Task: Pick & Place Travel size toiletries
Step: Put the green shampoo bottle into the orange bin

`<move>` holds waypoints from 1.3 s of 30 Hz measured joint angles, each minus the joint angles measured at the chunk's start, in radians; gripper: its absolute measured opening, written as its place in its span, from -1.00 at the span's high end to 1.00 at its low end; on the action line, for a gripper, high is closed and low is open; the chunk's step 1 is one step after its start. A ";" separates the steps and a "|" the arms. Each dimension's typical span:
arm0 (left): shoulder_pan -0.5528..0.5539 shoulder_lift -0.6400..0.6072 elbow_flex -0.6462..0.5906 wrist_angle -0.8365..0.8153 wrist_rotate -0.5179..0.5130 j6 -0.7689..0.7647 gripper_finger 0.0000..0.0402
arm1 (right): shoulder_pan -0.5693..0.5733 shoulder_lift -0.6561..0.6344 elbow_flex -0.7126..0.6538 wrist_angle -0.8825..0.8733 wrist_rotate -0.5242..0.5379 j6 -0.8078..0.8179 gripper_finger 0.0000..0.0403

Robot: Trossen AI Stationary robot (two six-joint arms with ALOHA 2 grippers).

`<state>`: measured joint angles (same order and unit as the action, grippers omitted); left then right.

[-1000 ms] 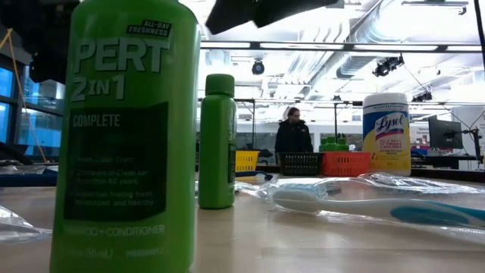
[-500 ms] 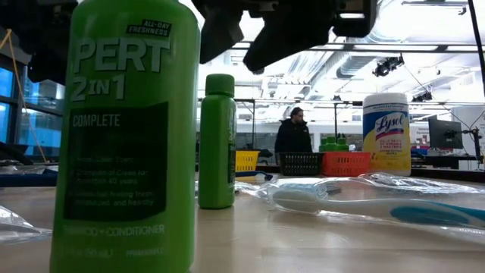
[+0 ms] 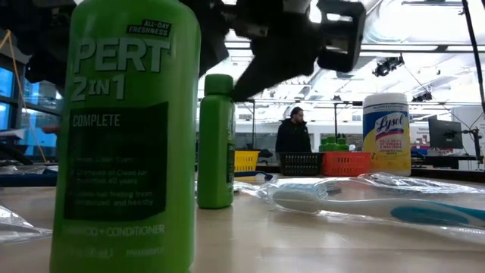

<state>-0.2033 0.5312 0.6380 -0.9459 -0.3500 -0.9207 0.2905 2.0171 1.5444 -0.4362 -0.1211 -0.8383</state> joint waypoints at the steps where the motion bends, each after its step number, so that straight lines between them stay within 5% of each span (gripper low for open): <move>1: 0.000 0.000 0.000 -0.001 0.000 0.000 0.04 | 0.000 0.005 0.000 0.007 -0.011 0.000 -0.25; 18: 0.000 0.000 0.000 -0.001 0.000 0.000 0.04 | 0.004 0.036 -0.001 -0.011 -0.044 -0.005 -0.23; 39: 0.000 0.000 0.000 -0.008 -0.001 0.000 0.04 | 0.004 0.036 -0.001 -0.031 -0.047 0.000 0.44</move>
<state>-0.2035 0.5312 0.6380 -0.9535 -0.3507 -0.9211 0.2943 2.0533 1.5436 -0.4669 -0.1683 -0.8380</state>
